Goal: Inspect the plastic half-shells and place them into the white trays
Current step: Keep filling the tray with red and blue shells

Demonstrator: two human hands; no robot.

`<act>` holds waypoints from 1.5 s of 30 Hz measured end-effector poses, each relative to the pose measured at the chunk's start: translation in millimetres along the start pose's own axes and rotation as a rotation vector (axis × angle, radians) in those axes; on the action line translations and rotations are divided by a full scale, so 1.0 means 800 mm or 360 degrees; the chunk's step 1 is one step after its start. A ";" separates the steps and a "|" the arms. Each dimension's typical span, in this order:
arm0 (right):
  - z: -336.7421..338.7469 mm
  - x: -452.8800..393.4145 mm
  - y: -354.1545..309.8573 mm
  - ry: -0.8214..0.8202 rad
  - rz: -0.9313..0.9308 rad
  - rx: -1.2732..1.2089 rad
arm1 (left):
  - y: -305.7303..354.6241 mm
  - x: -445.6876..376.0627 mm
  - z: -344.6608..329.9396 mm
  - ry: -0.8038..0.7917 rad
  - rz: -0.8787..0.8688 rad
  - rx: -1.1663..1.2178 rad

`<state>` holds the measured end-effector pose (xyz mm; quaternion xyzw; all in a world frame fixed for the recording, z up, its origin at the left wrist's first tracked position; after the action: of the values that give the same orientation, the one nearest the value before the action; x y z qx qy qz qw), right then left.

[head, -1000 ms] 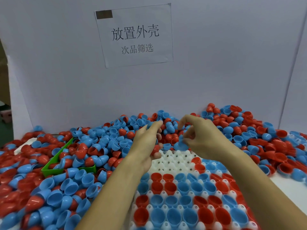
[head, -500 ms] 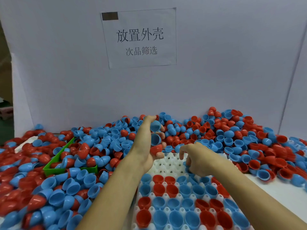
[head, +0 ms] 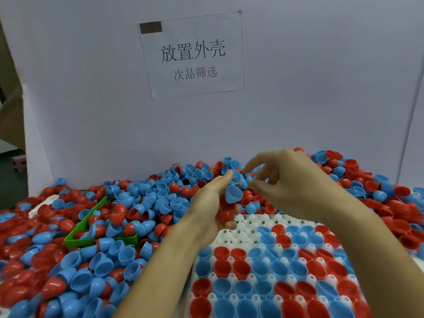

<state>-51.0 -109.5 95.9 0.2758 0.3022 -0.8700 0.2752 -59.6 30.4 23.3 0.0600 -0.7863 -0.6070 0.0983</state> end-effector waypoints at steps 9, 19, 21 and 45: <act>-0.010 0.001 -0.003 0.0176 0.0107 0.0159 | 0.003 0.009 -0.020 -0.0136 -0.0110 -0.0129; -0.090 -0.005 0.057 -0.0498 -0.0191 0.0528 | 0.009 -0.009 0.026 0.0331 -0.0020 0.0334; -0.116 0.007 0.067 -0.0687 -0.0216 0.0607 | 0.008 -0.008 0.021 0.0267 -0.0026 0.0401; -0.019 0.009 0.012 -0.0301 -0.0176 -0.0146 | 0.002 -0.004 -0.003 0.0255 -0.0702 -0.0230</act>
<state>-45.1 -107.9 77.9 0.1625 0.3290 -0.8912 0.2665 -56.2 28.9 25.6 0.2710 -0.6984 -0.6618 0.0296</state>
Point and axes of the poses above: each hand's wrist, its own x-axis away from the middle knuckle, its own z-axis out of the back of the hand, y = z × x, the point moved 5 cm from there along -x, towards the middle knuckle, and after that the axes turned 13 degrees about y, right-handed, at the moved point
